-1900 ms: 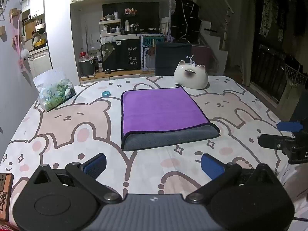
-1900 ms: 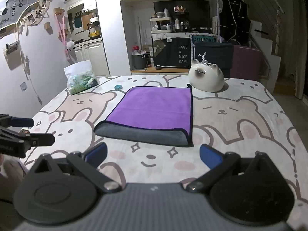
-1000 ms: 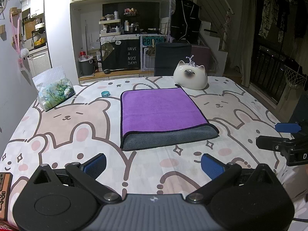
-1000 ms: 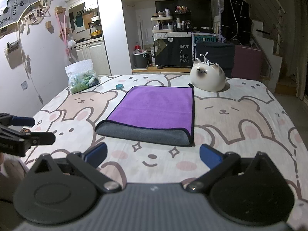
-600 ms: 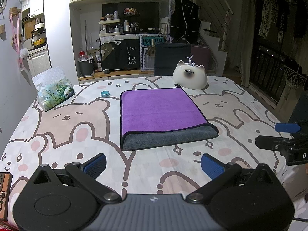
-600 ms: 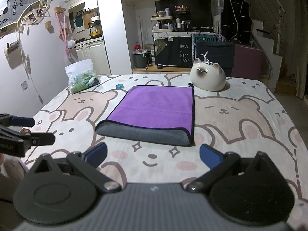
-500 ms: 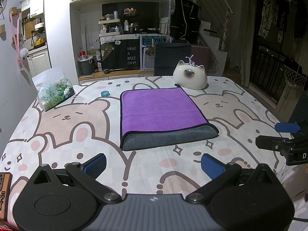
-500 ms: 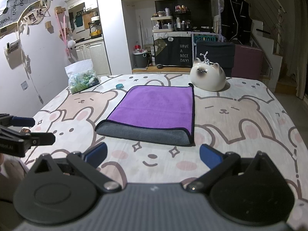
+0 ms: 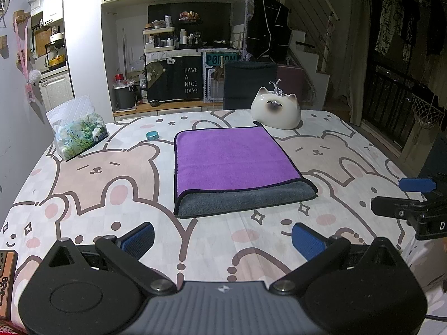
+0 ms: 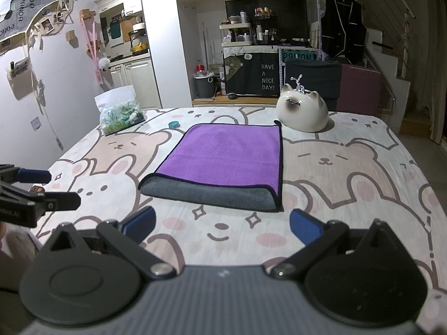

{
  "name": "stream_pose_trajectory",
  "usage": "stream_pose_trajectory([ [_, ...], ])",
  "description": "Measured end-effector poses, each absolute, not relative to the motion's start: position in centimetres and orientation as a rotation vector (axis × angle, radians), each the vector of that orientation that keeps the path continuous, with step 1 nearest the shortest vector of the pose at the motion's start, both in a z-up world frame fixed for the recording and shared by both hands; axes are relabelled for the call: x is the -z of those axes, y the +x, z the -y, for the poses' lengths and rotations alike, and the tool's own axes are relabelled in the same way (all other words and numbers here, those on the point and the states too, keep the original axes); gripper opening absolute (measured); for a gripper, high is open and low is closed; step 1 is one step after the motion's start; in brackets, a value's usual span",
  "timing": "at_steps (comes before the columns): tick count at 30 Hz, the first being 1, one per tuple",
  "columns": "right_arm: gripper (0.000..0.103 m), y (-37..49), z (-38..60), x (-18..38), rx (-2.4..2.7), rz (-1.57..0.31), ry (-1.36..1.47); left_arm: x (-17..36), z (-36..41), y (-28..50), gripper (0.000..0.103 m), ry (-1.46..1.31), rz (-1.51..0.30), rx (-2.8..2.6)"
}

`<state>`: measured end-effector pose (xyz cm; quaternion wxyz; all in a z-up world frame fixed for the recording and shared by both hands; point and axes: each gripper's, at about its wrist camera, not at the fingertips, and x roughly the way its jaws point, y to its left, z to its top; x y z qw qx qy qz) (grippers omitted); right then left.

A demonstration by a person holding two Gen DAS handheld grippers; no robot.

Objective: Fold towel

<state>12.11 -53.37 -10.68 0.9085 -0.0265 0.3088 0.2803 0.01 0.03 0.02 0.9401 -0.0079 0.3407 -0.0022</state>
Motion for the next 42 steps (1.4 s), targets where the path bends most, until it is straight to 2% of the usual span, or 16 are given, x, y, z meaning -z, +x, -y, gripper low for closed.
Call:
stream_pose_trajectory([
  [42, 0.103, 12.12, 53.08, 10.75, -0.582, -0.638, -0.053, -0.13, -0.04, 0.09, 0.103, -0.024, -0.692, 0.006],
])
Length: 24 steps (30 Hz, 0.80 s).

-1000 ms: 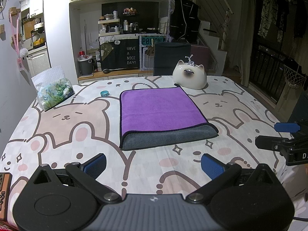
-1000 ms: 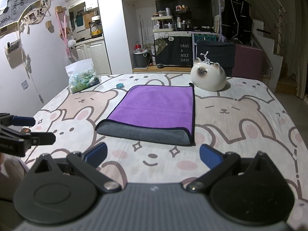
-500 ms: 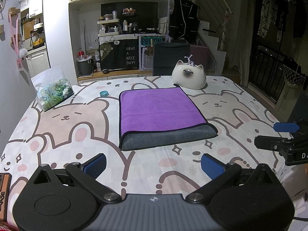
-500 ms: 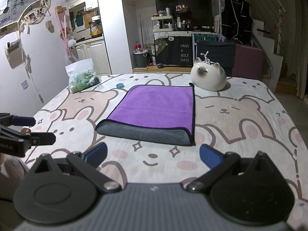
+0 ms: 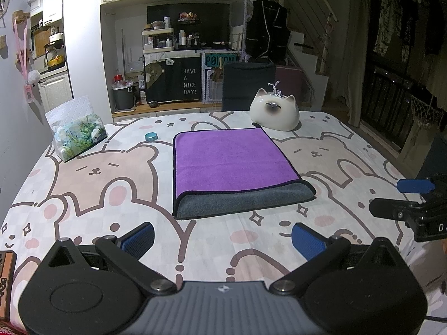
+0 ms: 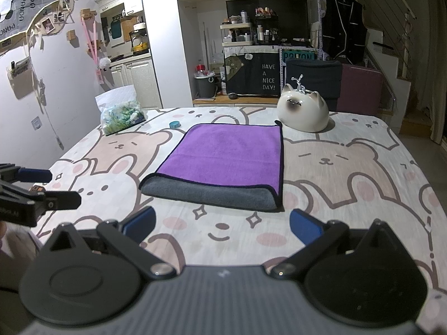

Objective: Fold towel

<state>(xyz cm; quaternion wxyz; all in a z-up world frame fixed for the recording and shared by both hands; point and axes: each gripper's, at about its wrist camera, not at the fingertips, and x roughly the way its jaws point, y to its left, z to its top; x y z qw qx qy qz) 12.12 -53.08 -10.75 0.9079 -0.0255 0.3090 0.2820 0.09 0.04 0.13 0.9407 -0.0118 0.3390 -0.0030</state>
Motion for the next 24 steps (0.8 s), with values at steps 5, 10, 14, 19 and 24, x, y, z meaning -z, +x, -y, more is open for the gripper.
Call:
stream_pose_trajectory([
  [5, 0.103, 12.3, 53.5, 10.6, -0.590, -0.627, -0.025, -0.3, 0.2, 1.0, 0.103, -0.037, -0.672, -0.006],
  [10, 0.103, 13.0, 53.9, 10.1, -0.586, -0.620, -0.010, -1.4, 0.1, 1.8, 0.103, -0.023, -0.639, 0.001],
  [14, 0.103, 13.9, 54.0, 9.6, -0.570, -0.600, -0.027, -2.0, 0.2, 3.2, 0.103, 0.006, -0.621, 0.009],
  [19, 0.103, 15.9, 54.4, 9.1, -0.558, -0.592, -0.029, -2.5, 0.0, 4.8, 0.103, 0.035, -0.590, 0.009],
  [24, 0.103, 17.7, 54.4, 8.4, -0.550, -0.577, -0.039, -2.7, -0.9, 6.5, 0.103, 0.036, -0.581, 0.000],
])
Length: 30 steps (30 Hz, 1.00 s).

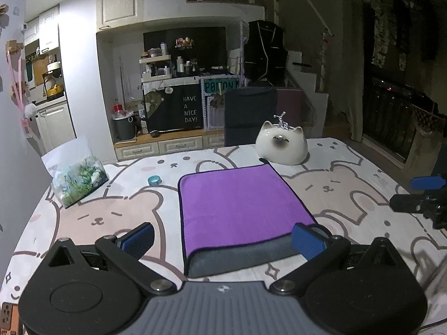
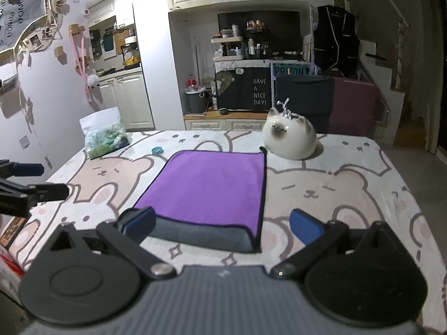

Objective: Fold towel

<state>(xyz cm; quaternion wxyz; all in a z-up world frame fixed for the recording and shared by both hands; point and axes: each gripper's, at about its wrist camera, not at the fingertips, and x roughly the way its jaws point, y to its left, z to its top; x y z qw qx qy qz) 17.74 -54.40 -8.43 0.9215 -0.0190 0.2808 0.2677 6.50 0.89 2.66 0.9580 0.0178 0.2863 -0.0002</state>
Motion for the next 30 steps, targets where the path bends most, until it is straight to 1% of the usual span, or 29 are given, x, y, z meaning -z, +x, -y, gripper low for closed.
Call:
stream_pose_trajectory([
  [8, 0.103, 20.2, 53.6, 8.9, -0.534, -0.561, -0.055, -2.1, -2.6, 9.2, 0.103, 0.020, -0.574, -0.018],
  [14, 0.103, 22.1, 53.0, 10.0, -0.512, -0.534, -0.079, -0.7, -3.8, 11.5, 0.103, 0.038, -0.589, -0.020],
  [22, 0.103, 25.8, 53.1, 12.8, -0.617, -0.597, -0.028, 3.6, -5.6, 14.8, 0.103, 0.045, -0.671, 0.038],
  [30, 0.103, 28.9, 52.1, 16.2, -0.630, -0.657, -0.077, 7.6, -7.0, 16.8, 0.102, 0.077, -0.771, 0.201],
])
